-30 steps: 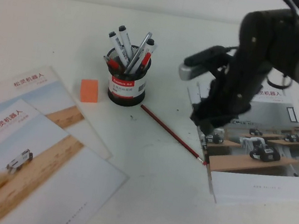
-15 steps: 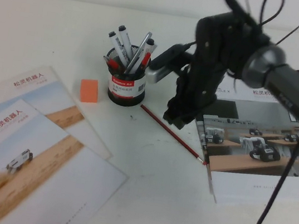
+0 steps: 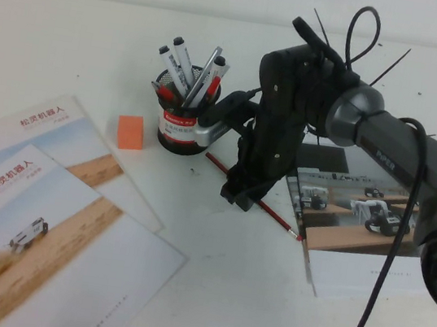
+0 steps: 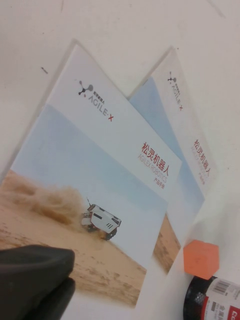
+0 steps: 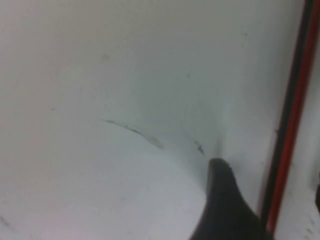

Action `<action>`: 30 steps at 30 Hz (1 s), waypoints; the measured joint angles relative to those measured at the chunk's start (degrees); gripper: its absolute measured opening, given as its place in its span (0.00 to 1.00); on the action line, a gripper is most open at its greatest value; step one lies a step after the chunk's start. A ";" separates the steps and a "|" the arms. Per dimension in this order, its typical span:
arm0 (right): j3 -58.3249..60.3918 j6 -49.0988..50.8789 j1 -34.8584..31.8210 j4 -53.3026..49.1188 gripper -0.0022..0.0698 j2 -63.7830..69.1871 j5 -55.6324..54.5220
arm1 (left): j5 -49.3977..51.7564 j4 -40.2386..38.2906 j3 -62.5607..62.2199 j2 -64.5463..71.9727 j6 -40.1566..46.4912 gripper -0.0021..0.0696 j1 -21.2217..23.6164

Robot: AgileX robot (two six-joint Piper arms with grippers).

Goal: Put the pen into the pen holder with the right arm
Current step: Pick up the pen on the table

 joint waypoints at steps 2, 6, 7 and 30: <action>-0.11 -0.05 0.00 0.38 0.51 0.47 0.09 | 0.00 0.00 0.00 0.00 0.00 0.03 0.00; -0.11 -0.66 -0.36 1.74 0.51 0.56 0.09 | 0.00 0.00 0.00 0.00 0.00 0.03 0.00; -0.11 -0.86 -0.48 1.88 0.51 0.56 0.09 | 0.00 0.00 0.00 0.00 0.00 0.03 0.00; 18.05 3.13 -1.62 13.19 0.05 -16.41 -7.17 | 0.00 0.00 0.00 0.00 0.00 0.03 0.00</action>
